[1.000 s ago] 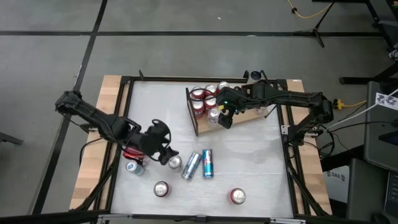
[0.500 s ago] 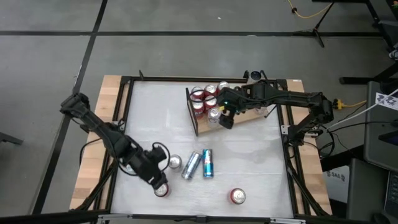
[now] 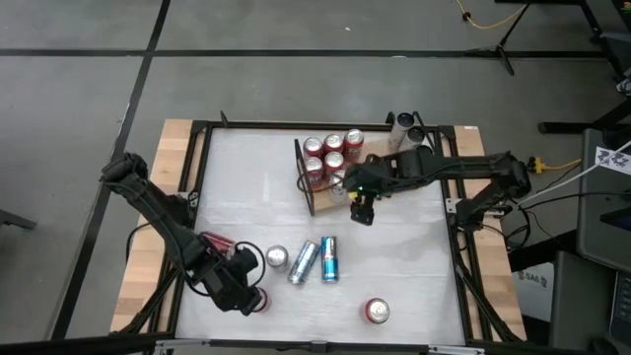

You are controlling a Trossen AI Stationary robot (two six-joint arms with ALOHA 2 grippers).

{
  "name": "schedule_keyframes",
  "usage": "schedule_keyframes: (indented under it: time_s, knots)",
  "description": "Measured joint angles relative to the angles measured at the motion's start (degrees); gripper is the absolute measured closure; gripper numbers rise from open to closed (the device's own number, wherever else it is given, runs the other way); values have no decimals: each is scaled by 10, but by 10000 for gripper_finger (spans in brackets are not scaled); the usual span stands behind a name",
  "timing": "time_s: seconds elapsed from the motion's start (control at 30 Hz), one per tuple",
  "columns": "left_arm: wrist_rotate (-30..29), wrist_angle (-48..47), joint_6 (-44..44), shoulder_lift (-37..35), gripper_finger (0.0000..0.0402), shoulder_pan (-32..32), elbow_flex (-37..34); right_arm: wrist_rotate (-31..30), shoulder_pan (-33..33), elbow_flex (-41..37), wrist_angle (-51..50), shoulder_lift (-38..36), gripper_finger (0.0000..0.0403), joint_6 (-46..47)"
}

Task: Place canned beverage on shelf
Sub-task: Put the center red soda can on the shelf

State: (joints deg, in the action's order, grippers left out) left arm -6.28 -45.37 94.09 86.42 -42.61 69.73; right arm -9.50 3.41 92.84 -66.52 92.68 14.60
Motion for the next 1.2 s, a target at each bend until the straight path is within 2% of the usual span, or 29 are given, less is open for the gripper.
schedule_keyframes:
  time_s: [0.37,0.53,1.0,1.2]
  knots:
    - [-5,2,27,18,70,0,8,-2,54,0,5,0,49,1]
    - [-6,13,33,25,70,0,8,-30,68,0,6,0,49,1]
    - [41,29,63,74,70,1,8,-35,67,0,6,0,49,1]
    - [42,32,63,81,70,1,8,-35,67,0,6,0,49,1]
